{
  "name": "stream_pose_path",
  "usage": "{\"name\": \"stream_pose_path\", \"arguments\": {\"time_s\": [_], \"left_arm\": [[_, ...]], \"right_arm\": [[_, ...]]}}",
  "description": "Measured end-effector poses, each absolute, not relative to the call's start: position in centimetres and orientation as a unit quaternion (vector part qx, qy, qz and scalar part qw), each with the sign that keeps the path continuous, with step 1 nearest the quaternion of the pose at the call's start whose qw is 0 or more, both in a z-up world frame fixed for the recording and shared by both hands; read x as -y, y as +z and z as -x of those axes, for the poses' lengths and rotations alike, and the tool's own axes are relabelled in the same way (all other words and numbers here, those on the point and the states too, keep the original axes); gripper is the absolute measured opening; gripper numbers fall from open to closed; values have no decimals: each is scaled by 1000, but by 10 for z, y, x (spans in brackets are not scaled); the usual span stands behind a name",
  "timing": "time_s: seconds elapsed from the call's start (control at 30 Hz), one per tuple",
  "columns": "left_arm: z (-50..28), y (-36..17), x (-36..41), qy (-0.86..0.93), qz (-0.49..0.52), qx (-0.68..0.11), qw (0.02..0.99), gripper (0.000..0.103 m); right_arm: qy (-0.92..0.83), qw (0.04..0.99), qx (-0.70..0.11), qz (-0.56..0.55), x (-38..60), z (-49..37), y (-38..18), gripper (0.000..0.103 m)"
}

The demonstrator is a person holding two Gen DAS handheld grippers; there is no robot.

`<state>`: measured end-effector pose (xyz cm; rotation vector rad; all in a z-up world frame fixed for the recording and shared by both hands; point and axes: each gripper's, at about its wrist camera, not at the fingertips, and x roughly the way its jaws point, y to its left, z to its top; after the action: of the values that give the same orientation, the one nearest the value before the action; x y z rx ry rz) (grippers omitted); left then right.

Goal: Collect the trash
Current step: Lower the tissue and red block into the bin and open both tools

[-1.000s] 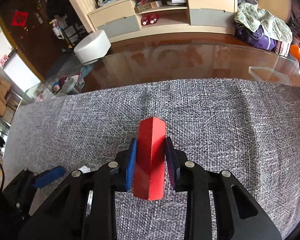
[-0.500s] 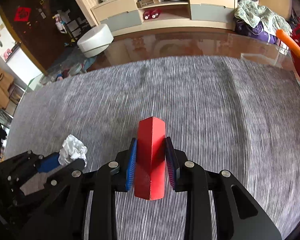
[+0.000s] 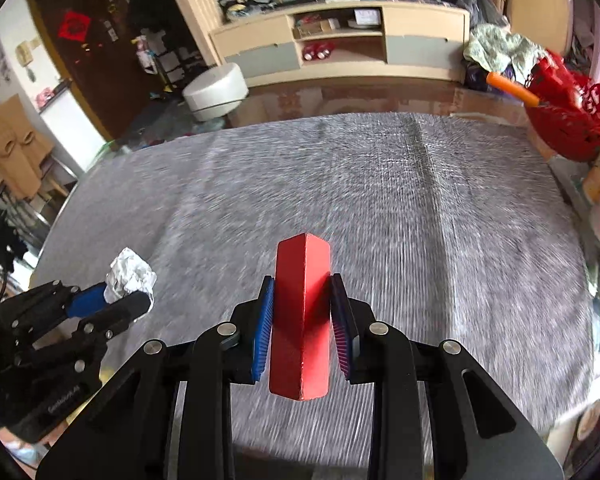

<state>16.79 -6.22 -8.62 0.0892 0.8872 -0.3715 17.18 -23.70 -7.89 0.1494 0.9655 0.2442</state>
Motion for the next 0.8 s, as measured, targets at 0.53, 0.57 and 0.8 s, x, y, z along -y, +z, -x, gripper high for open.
{"name": "stream_pose_path", "arguments": {"time_s": [0.53, 0.57, 0.8], "left_arm": [[-20, -122, 38, -181, -26, -458, 870, 22], [-15, -127, 39, -182, -27, -462, 868, 22], [5, -171, 35, -180, -20, -500, 847, 22]], "right_arm": [[146, 862, -482, -63, 217, -32, -109, 29], [147, 859, -486, -64, 215, -28, -114, 29], [140, 844, -511, -83, 206, -3, -155, 29]]}}
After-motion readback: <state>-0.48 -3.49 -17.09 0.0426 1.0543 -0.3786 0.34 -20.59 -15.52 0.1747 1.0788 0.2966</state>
